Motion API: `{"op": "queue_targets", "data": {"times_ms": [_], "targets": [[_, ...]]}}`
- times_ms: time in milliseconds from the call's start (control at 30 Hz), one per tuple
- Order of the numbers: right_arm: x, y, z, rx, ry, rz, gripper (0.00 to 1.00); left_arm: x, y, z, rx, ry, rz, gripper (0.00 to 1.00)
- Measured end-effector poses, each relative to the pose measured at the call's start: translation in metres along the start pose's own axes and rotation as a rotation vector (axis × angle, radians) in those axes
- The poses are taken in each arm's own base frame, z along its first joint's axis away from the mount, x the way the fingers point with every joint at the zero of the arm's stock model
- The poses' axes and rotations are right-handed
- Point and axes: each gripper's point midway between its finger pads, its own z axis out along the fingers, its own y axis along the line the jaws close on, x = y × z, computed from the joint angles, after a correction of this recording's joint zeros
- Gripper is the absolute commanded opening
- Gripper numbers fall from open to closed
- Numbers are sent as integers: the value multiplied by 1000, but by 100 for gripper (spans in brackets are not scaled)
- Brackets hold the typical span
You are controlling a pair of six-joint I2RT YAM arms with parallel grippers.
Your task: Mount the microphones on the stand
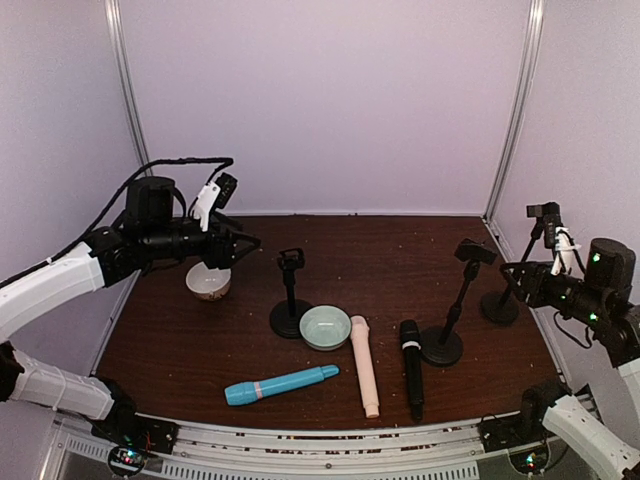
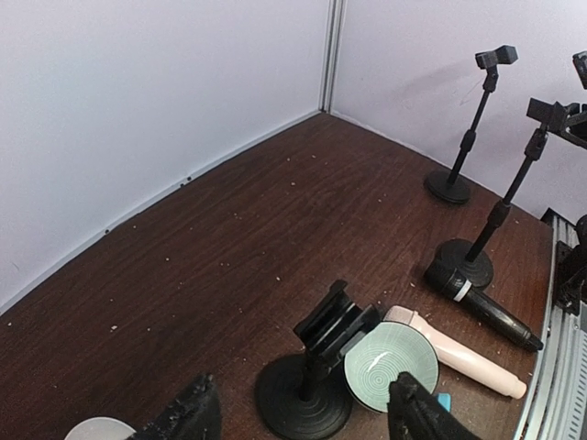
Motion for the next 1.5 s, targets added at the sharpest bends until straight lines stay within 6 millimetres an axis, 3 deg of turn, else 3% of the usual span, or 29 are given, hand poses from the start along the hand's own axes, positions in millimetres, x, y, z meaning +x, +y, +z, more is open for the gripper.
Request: {"op": "queue_targets", "data": {"times_ms": [267,767,1100,1500], "targets": [[19,35,6,-189,117,-13,57,-5,-4,0,10,-7,11,64],[28,40,36,-198,99,-85,50,-9,-13,0,38,-15,21,64],[14,43,52,-188,6,-106,42,-8,-15,1,43,-12,22,64],[13,48,61,-186,-56,-142,22,-4,-22,7,60,3,25,64]]}}
